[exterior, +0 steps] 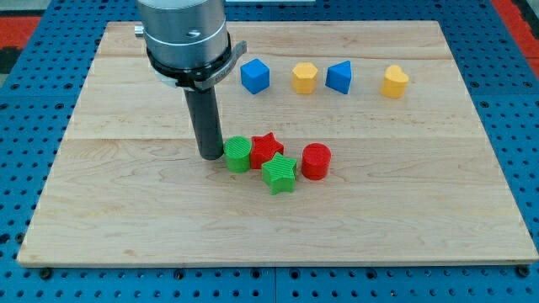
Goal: Place your arm at the bottom center of the board
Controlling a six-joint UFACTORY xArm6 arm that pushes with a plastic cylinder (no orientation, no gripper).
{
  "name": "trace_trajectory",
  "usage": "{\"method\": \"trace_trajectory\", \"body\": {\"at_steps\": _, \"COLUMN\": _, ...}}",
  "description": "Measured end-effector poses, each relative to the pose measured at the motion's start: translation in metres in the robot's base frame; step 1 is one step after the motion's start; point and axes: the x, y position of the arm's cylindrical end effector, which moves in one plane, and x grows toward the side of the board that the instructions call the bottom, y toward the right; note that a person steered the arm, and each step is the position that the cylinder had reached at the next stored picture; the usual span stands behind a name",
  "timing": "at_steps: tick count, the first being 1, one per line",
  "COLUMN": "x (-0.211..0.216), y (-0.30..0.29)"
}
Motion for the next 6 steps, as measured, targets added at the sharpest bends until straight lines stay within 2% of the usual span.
{"method": "trace_trajectory", "body": {"at_steps": 2, "x": 0.007, "y": 0.0}}
{"method": "trace_trajectory", "body": {"at_steps": 3, "x": 0.061, "y": -0.005}}
{"method": "trace_trajectory", "body": {"at_steps": 4, "x": 0.116, "y": 0.021}}
{"method": "trace_trajectory", "body": {"at_steps": 5, "x": 0.114, "y": 0.039}}
{"method": "trace_trajectory", "body": {"at_steps": 6, "x": 0.109, "y": 0.127}}
